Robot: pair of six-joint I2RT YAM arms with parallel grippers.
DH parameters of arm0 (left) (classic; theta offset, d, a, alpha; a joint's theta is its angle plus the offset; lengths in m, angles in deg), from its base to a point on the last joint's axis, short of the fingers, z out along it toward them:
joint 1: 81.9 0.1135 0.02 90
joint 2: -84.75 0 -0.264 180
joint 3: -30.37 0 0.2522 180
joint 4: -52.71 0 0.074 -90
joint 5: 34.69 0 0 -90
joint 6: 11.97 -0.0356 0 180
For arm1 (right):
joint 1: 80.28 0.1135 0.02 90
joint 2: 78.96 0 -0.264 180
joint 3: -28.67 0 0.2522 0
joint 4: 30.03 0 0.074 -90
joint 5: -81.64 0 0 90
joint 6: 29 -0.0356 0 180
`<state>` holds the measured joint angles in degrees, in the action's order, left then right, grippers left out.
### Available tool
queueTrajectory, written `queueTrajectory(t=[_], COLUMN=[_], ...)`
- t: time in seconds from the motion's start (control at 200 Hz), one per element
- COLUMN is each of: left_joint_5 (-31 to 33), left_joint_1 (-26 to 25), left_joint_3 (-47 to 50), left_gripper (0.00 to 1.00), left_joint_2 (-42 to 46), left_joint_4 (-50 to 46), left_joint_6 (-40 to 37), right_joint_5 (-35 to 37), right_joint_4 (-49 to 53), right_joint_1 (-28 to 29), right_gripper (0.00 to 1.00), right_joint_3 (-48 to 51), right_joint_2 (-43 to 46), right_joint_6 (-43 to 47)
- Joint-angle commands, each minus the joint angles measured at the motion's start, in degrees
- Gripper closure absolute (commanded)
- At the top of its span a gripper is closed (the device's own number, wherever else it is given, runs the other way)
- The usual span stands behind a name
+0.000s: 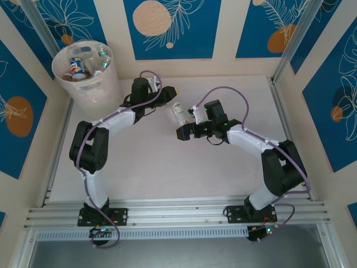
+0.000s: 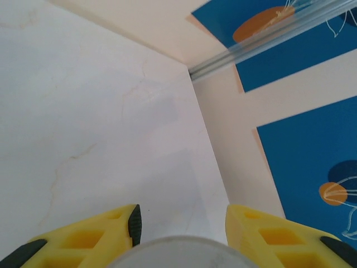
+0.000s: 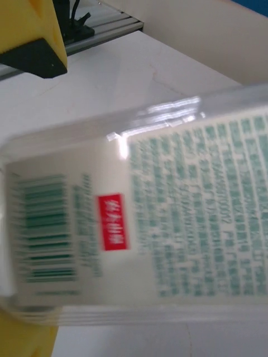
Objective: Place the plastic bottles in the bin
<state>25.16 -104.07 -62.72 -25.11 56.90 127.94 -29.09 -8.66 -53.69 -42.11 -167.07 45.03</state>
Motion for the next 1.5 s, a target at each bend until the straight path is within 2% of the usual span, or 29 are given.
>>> queueTrajectory(t=[0.0, 0.12, 0.295, 0.485, 0.57, 0.63, 0.735, 0.79, 0.945, 1.055, 1.195, 1.495], left_joint_5=[4.02, 4.67, 4.49, 4.29, 1.13, 1.61, 8.57, 15.52, 38.9, 49.21, 55.13, 56.54], left_joint_1=[0.99, 1.28, 1.25, 1.46, 2.91, 3.45, 3.45, 3.45, 3.51, 3.97, 6.76, 17.4], left_joint_3=[0.49, 0.76, 1.42, 2.96, 1.66, -0.64, -4.35, -4.12, -1.2, -1.65, -5.25, -22.39], left_gripper=[1.0, 1.0, 1.0, 1.0, 1.0, 1.0, 1.0, 1.0, 1.0, 1.0, 1.0, 1.0], left_joint_2=[5.7, 9.75, 14.12, 19.09, 21.65, 23.64, 27.59, 30.18, 35.5, 35.62, 31.98, 17.94], left_joint_4=[-1.67, -4.08, -7.15, -6.27, -5.14, -7.41, -14.61, -15.58, -11.08, -5.87, 1.16, -3.08], left_joint_6=[-6.96, -11.98, -17.21, -20.87, -18.99, -20.22, -27.53, -31.66, -43.0, -53.29, -64.36, -70.44], right_joint_5=[1.41, 7.0, 22.68, 29.89, 33.21, 34.53, 34.99, 35.14, 34.84, 34.46, 34.35, 34.33], right_joint_4=[3.17, 2.89, -2.75, -9.44, -10.66, -10.72, -10.89, -10.92, -10.58, -10.39, -9.65, -7.84], right_joint_1=[-1.02, -2.34, -4.61, -6.21, -6.53, -6.69, -7.07, -7.16, -7.85, -8.42, -9.0, -9.81], right_gripper=[0.0, 0.0, 0.0, 0.0, 0.01, 0.0, 0.0, 0.01, 0.0, 0.01, 0.0, 0.01], right_joint_3=[-0.11, 2.7, 7.78, 12.16, 13.37, 13.89, 15.09, 15.62, 16.2, 16.42, 16.72, 16.78], right_joint_2=[7.61, 15.43, 25.92, 32.44, 34.48, 35.37, 36.14, 36.33, 36.23, 36.18, 36.08, 36.0], right_joint_6=[2.32, 3.88, 0.5, -6.73, -8.6, -9.84, -12.11, -12.9, -13.1, -12.96, -13.66, -15.05])
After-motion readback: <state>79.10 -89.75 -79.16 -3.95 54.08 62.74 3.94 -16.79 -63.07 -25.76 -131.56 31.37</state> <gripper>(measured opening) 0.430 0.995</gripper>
